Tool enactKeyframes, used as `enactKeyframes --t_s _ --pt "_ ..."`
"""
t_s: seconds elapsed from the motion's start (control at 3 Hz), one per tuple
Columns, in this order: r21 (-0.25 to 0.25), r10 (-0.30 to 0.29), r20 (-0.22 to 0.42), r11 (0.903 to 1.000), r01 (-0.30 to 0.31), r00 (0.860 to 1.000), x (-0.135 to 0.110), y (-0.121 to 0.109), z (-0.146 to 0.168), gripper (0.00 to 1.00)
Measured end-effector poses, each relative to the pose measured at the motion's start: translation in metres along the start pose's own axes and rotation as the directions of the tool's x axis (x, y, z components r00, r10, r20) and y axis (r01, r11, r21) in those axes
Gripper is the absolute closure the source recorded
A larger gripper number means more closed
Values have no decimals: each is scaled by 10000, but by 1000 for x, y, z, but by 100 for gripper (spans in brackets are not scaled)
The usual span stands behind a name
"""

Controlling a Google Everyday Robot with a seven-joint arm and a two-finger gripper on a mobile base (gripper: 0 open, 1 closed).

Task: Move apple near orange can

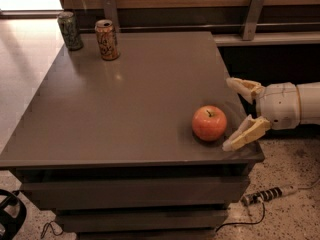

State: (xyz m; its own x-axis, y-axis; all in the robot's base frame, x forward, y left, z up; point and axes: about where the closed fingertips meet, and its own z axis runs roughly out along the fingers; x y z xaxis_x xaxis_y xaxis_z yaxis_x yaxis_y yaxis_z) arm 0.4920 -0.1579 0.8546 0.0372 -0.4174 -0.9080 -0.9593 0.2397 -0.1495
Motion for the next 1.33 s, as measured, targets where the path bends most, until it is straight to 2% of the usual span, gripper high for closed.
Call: enactKeyframes --t_s 0.67,1.33 --pt "-236 -167 657 9996 183 9977 -4 11 9 0" --pt "-840 -106 669 9963 163 9977 -10 24 29 0"
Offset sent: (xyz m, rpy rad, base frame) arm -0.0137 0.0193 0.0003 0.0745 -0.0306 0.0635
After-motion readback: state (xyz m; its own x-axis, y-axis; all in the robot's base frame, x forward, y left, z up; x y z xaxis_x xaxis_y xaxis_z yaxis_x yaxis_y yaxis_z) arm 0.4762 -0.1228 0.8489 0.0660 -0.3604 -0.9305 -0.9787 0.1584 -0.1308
